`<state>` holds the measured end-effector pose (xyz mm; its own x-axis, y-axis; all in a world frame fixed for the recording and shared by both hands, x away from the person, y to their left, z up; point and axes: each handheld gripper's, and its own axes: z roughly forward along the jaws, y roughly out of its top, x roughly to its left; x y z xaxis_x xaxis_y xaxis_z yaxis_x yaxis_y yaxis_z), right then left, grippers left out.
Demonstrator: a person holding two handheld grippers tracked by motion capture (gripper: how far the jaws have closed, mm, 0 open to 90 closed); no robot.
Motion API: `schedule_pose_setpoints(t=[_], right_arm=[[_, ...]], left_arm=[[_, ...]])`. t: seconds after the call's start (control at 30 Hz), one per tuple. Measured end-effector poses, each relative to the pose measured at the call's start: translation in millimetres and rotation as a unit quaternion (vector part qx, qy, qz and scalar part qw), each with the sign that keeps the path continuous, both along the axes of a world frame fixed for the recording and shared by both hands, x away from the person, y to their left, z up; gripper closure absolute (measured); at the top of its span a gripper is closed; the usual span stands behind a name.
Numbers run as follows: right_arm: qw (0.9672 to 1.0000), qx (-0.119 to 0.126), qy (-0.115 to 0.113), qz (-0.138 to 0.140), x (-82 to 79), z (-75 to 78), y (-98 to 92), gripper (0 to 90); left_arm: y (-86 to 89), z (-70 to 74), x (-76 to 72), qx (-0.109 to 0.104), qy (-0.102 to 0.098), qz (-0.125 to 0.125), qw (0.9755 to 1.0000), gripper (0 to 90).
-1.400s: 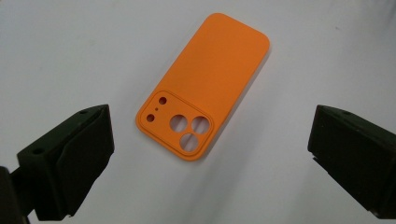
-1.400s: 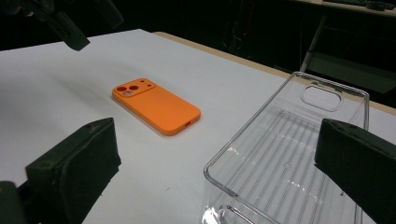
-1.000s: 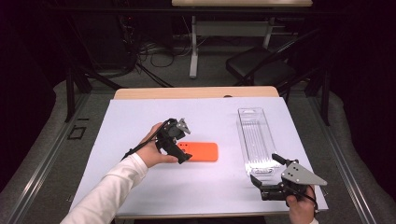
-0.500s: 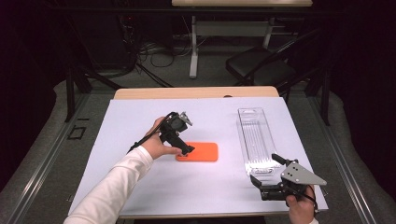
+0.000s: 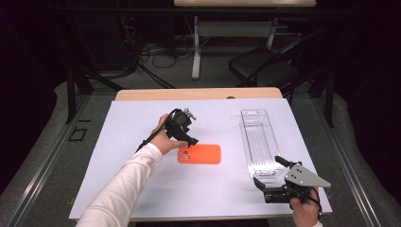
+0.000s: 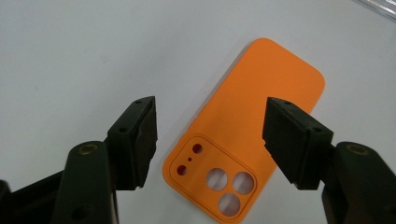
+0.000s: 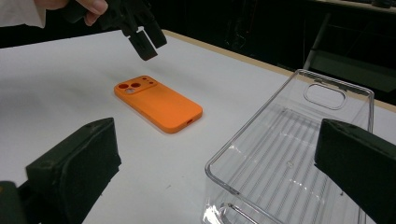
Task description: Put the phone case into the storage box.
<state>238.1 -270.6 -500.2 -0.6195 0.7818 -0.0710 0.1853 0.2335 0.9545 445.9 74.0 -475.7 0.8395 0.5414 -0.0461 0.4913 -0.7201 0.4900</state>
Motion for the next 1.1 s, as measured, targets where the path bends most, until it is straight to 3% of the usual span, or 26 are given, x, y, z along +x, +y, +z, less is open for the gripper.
schedule_pose_setpoints(t=[0.13,0.17,0.33,0.43,0.47,0.53,0.6,0.73,0.93,1.1], right_arm=[[1.0000,-0.001,0.001,0.001,0.2,-0.1,-0.1,0.0],[1.0000,-0.002,0.000,0.002,0.5,-0.2,-0.2,0.0],[1.0000,-0.004,0.000,0.003,1.1,-0.5,-0.5,0.2],[1.0000,-0.004,0.001,0.004,1.1,-0.6,-0.5,0.4],[1.0000,-0.004,0.001,0.004,1.2,-0.7,-0.5,0.4],[1.0000,-0.003,0.002,0.005,1.2,-0.8,-0.3,0.7],[1.0000,-0.003,0.002,0.005,1.2,-0.8,-0.3,0.8],[1.0000,-0.003,0.003,0.005,1.5,-1.0,-0.3,1.2],[1.0000,-0.004,0.004,0.007,1.6,-1.1,-0.7,1.7],[1.0000,-0.003,0.005,0.007,1.8,-1.3,-0.7,1.9]], left_arm=[[0.3,-3.5,5.3,0.000,0.007,0.019,0.9998,46.1],[0.8,-6.9,9.9,-0.002,0.015,0.035,0.9993,50.4],[0.7,-13.1,13.6,0.003,0.023,0.057,0.9981,57.1],[0.4,-15.6,13.4,0.004,0.019,0.075,0.9970,73.6],[0.7,-16.3,13.9,-0.002,0.017,0.081,0.9965,73.6],[0.8,-18.1,14.6,-0.010,0.017,0.086,0.9961,86.6],[-0.8,-21.6,14.8,-0.009,0.014,0.087,0.9960,90.0],[-4.5,-32.7,16.9,0.007,0.019,0.091,0.9956,90.0],[-4.5,-50.5,21.2,0.011,0.036,0.101,0.9942,90.0],[-2.8,-54.8,20.2,0.008,0.041,0.102,0.9939,90.0]])
